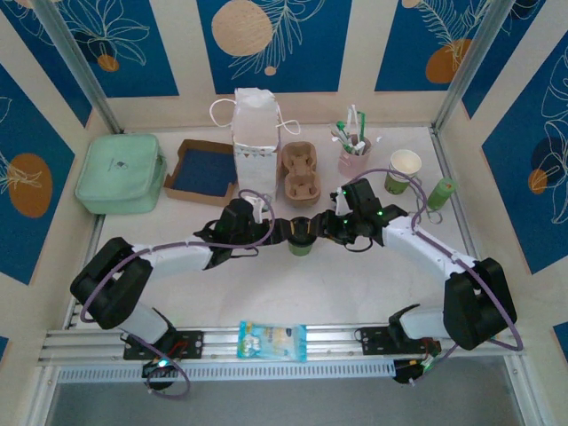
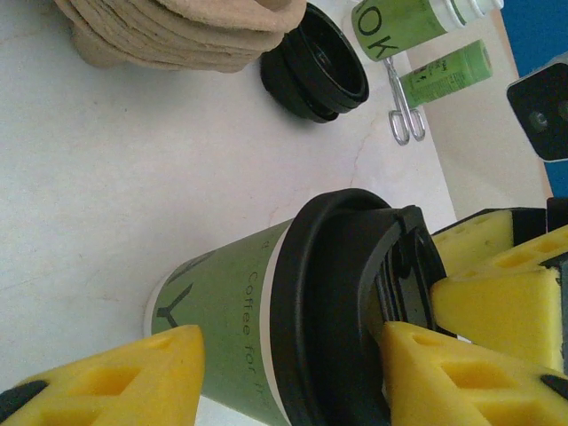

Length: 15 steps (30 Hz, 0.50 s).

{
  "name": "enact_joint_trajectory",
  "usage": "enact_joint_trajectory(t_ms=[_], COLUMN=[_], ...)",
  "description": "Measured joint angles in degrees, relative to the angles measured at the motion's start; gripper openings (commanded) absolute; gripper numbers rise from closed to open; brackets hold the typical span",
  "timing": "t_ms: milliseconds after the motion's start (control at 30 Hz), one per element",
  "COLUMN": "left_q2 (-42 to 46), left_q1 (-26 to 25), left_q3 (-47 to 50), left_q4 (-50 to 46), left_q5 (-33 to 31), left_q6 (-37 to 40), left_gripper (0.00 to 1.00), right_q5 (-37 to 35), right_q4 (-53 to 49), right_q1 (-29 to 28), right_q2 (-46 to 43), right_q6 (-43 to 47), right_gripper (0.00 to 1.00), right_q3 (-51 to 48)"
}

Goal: Pack the takeout coffee

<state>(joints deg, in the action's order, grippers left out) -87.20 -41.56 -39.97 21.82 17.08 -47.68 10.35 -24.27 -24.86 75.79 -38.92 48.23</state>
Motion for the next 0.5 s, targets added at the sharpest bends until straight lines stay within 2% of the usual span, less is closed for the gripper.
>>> enact_joint_trajectory(t_ms=[500], left_q2=[-0.37], left_q1=[-0.37], left_q3=[-1.46], left_q4=[-2.12], left_q5=[0.00], left_q6=[0.00], left_gripper=[0.57], right_q5=[-1.53], right_q4=[-2.91], right_q1=[0.94], right_q2=[0.63], right_q6=[1.33], right_gripper=[0.47], right_q3=[2.14])
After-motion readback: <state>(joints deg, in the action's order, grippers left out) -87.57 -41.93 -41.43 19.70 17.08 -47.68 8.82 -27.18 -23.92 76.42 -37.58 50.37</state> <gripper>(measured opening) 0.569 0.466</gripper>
